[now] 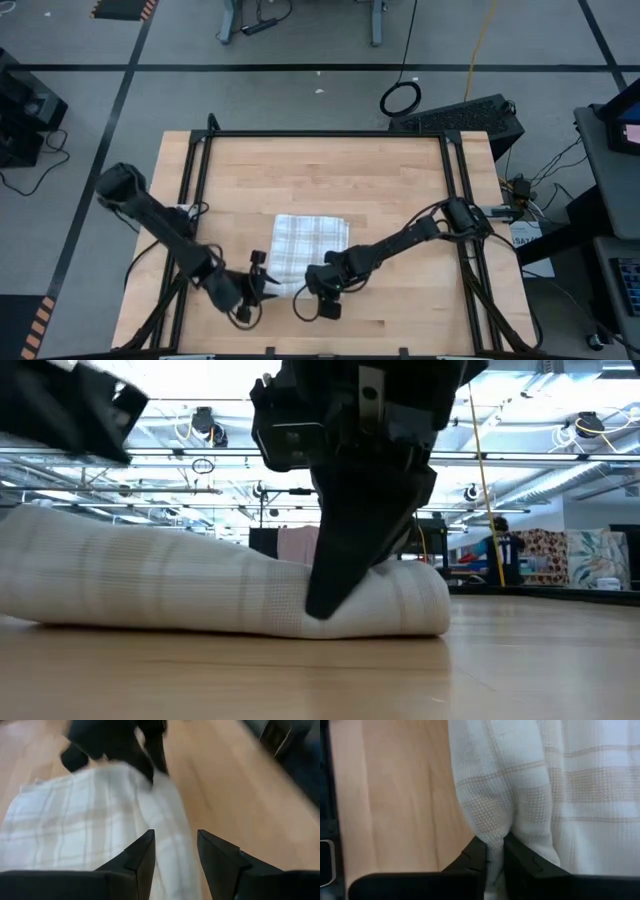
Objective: Roll towel
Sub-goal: Roll the towel
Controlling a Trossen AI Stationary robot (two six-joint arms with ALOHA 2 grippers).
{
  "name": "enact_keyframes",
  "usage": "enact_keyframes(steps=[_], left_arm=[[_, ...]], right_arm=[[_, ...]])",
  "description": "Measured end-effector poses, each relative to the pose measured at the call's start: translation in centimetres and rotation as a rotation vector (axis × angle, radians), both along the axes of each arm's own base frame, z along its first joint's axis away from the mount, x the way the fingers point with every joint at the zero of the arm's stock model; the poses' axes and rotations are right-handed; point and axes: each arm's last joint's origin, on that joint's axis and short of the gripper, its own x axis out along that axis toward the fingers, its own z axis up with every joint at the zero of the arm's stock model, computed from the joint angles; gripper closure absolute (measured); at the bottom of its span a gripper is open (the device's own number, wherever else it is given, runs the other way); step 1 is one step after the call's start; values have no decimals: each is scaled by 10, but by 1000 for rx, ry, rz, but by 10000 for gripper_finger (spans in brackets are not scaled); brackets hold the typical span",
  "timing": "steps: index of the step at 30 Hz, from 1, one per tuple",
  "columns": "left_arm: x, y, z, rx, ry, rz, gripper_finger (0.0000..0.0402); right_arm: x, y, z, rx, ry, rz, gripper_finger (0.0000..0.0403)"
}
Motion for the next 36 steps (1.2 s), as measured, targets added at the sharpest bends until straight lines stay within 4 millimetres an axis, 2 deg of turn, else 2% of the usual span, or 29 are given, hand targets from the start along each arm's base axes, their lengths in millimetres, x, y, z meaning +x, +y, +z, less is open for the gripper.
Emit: enact_keyframes(steps=[4, 7, 13, 20, 23, 29, 31, 34, 36], left_arm=[[0, -13, -28, 90, 27, 9, 250], [1, -19, -41, 123, 33, 9, 250], [-1, -23, -47, 139, 34, 1, 250], [-2, -23, -48, 134, 50, 1, 247], [-2, -23, -50, 112, 64, 5, 226], [1, -22, -64, 113, 97, 56, 155], [2, -20, -68, 101, 114, 70, 147], [4, -18, -70, 80, 124, 101, 168], [4, -18, -70, 75, 123, 103, 210]], right_arm=[[4, -8, 0, 82, 20, 8, 366], [6, -14, 0, 117, 33, -4, 365], [9, -22, 0, 138, 37, -4, 365], [9, -23, 0, 141, 28, 13, 365], [9, -23, 0, 142, 28, 8, 365], [9, -21, 0, 141, 29, 6, 365], [9, -20, 1, 146, 27, -5, 365], [9, -20, 1, 146, 27, -9, 365], [9, -18, 1, 141, 28, -14, 365]])
